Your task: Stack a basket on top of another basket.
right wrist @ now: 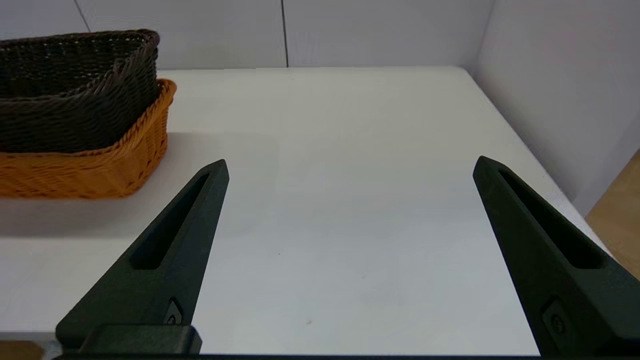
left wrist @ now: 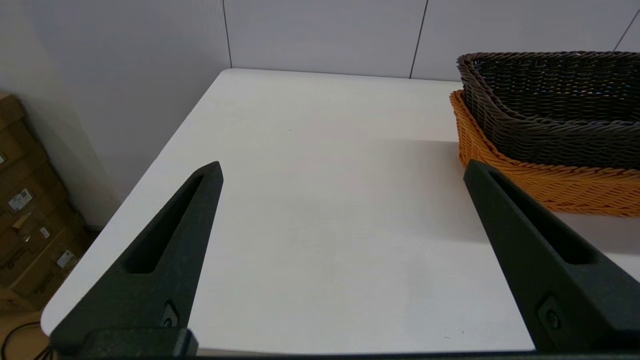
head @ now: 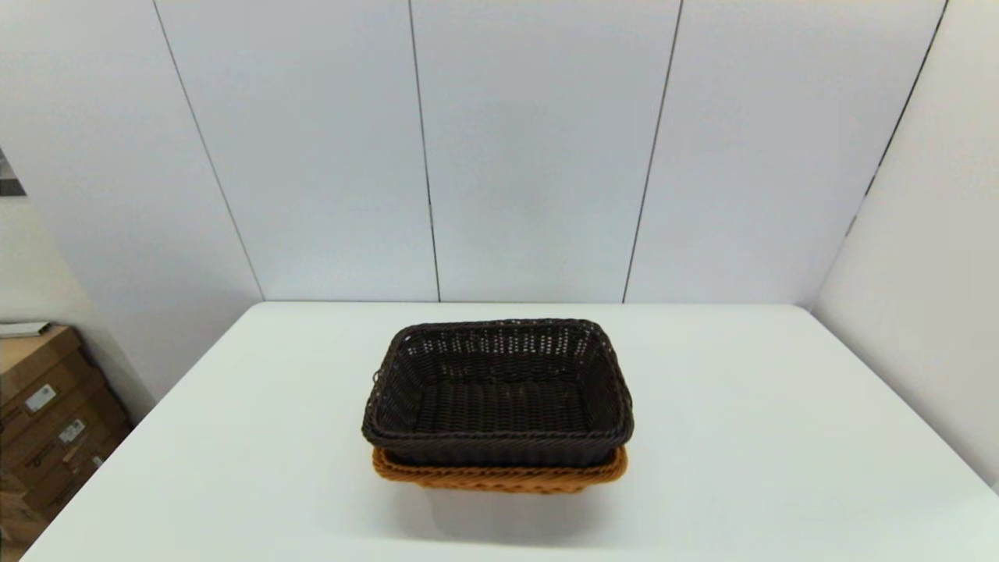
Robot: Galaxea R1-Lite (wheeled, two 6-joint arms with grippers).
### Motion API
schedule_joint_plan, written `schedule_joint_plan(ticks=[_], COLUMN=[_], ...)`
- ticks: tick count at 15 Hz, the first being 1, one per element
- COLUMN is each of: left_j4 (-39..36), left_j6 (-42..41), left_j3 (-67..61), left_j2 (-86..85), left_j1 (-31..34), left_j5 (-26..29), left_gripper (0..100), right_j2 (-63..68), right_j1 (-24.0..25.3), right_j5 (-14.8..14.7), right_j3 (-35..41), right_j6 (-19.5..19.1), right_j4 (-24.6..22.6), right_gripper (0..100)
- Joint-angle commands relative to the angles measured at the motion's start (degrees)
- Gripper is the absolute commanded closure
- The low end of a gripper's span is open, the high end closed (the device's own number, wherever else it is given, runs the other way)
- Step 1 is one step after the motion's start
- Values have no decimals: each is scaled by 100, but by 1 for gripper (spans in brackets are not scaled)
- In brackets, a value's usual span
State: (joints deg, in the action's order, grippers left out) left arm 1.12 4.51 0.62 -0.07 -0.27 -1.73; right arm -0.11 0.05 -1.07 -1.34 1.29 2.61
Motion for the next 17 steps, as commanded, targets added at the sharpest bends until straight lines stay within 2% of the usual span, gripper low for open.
schedule_joint_plan(ticks=[1, 17], left_j4=[2, 2], left_j6=[6, 6], left_j3=[-1, -1], left_j2=[-1, -1], left_j1=[0, 0], left_j5=[-3, -3], left_gripper=[0, 0], right_j2=[11, 11], right_j1=[4, 4], right_j5=[2, -7], right_j3=[11, 11], right_j6=[3, -6], right_j4=[3, -6], right_gripper=[0, 0])
